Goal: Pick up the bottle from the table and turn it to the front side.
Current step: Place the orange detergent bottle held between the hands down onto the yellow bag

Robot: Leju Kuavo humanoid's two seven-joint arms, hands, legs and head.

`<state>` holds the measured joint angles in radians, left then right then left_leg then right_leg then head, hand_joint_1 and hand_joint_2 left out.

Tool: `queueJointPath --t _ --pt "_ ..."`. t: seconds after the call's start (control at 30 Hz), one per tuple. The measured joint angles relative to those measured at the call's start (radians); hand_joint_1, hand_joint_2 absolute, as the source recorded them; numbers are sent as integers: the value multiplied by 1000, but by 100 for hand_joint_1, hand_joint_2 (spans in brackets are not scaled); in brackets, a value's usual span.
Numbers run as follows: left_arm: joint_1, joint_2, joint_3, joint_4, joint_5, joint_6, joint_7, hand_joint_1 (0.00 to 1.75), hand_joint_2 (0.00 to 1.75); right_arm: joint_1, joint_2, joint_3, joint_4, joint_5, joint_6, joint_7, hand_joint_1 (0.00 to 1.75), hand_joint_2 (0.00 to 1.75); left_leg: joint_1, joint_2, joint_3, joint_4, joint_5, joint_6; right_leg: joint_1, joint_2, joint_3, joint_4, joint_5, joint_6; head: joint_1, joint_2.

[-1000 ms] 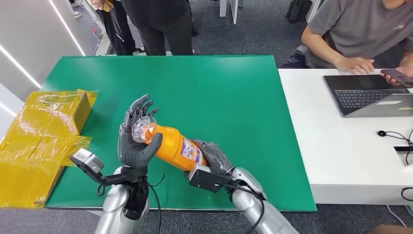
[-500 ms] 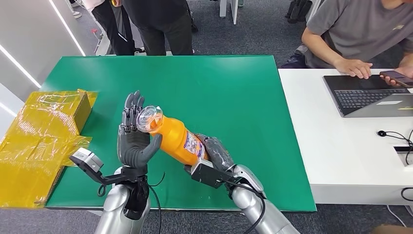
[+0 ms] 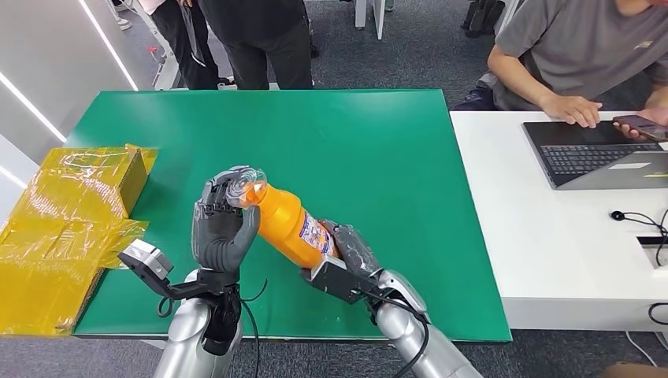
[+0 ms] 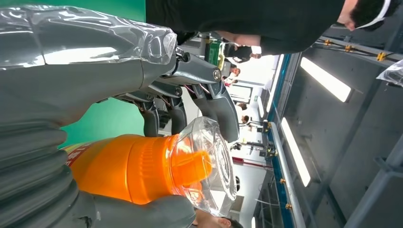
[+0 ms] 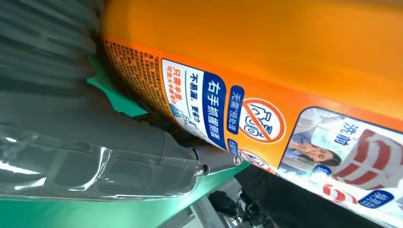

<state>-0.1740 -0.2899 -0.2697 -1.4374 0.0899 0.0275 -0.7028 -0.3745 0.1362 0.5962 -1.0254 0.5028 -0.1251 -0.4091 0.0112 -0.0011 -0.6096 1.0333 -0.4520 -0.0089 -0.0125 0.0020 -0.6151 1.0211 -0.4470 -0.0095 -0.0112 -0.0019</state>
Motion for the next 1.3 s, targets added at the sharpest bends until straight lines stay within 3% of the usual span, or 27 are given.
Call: queueJointPath --t 0.13,0.17,0.2,0.27,0.3,0.33,0.7,1.3 --pt "0 0 0 0 -3 0 0 175 175 3 0 0 0 0 0 -1 175 175 0 0 0 0 0 0 0 0 0 0 0 0 0 0" --pt "0 0 0 0 -3 -1 0 162 175 3 0 0 0 0 0 -1 175 175 0 0 0 0 0 0 0 0 0 0 0 0 0 0" --pt "0 0 0 0 -3 -3 0 131 175 3 0 0 0 0 0 -1 175 175 0 0 0 0 0 0 0 0 0 0 0 0 0 0" --pt "0 0 0 0 -2 -11 0 44 175 3 0 -1 0 0 1 -1 175 175 0 0 0 0 0 0 0 0 0 0 0 0 0 0" --pt "0 0 0 0 -2 -16 0 13 175 3 0 -2 1 1 1 -1 175 175 0 0 0 0 0 0 0 0 0 0 0 0 0 0" --pt "0 0 0 0 -2 -21 0 0 175 3 0 -3 1 2 2 -2 175 175 0 0 0 0 0 0 0 0 0 0 0 0 0 0" --pt "1 2 -2 2 -18 -142 0 0 175 11 0 -4 3 69 20 6 174 175 0 0 0 0 0 0 0 0 0 0 0 0 0 0" --pt "-3 2 -3 42 -41 -160 0 0 175 13 0 -10 -2 143 50 22 164 175 0 0 0 0 0 0 0 0 0 0 0 0 0 0"
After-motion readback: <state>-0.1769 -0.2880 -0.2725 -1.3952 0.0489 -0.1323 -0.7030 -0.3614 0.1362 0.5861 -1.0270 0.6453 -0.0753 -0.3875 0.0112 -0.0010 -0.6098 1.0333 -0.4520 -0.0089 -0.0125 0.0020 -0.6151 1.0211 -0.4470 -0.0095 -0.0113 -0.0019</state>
